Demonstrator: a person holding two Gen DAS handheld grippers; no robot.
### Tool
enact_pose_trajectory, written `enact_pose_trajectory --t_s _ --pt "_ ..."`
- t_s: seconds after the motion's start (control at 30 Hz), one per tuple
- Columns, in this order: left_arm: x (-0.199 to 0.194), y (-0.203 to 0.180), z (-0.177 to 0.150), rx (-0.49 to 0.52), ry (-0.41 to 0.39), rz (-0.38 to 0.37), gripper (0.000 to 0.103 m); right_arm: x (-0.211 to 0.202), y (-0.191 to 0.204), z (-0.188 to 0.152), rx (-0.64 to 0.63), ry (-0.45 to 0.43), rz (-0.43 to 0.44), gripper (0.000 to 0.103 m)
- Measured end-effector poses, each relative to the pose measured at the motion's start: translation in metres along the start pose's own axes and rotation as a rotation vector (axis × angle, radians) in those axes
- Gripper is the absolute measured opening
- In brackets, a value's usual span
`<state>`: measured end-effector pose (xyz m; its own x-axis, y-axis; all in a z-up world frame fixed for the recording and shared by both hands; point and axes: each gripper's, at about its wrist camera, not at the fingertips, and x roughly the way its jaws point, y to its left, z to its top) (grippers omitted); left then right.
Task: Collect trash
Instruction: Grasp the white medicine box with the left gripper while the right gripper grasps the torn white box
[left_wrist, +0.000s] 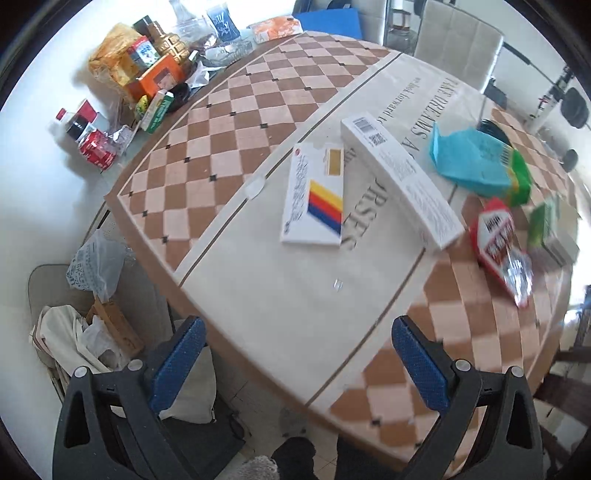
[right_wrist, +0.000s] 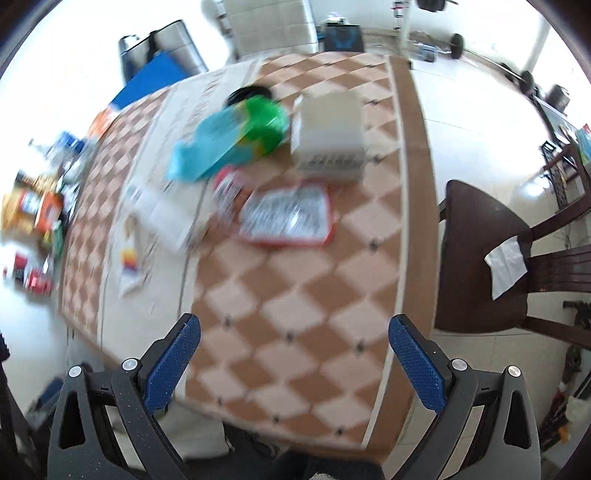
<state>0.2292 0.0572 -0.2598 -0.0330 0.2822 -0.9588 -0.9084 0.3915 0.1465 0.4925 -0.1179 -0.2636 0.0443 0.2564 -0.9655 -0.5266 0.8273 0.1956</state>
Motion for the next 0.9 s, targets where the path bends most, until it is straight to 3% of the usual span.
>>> enact_pose_trajectory --t_s 0.13,0.27,0.5,0.53,0.57,0.7,0.83,0.9 --pt "0.038 -0.013 0.042 -0.043 0.066 0.037 0.103 0.037 -0.018 0.083 0.069 0.005 -0.036 0.103" --pt "0.074 -0.008 0.069 -0.097 0.140 0.023 0.103 0.085 -0.015 0.137 0.081 0.073 -0.030 0.103" --pt "0.128 -0.001 0.101 -0.083 0.234 0.001 0.103 0.147 0.002 0.164 0.024 0.145 -0.097 0.101" --pt "0.135 -0.002 0.104 -0.072 0.244 0.002 0.103 0.150 0.004 0.165 0.017 0.142 -0.116 0.096" --pt "0.141 -0.002 0.106 -0.067 0.257 0.004 0.103 0.154 0.005 0.167 0.010 0.141 -0.132 0.082" --pt "0.160 -0.002 0.114 -0.041 0.278 0.009 0.103 0.159 0.011 0.173 -0.026 0.137 -0.132 0.079" --pt "0.153 0.003 0.117 -0.066 0.248 -0.089 0.072 0.160 0.012 0.179 -0.035 0.136 -0.117 0.076" --pt "0.150 0.001 0.115 -0.032 0.232 -0.056 0.071 0.156 0.009 0.178 -0.030 0.132 -0.103 0.075"
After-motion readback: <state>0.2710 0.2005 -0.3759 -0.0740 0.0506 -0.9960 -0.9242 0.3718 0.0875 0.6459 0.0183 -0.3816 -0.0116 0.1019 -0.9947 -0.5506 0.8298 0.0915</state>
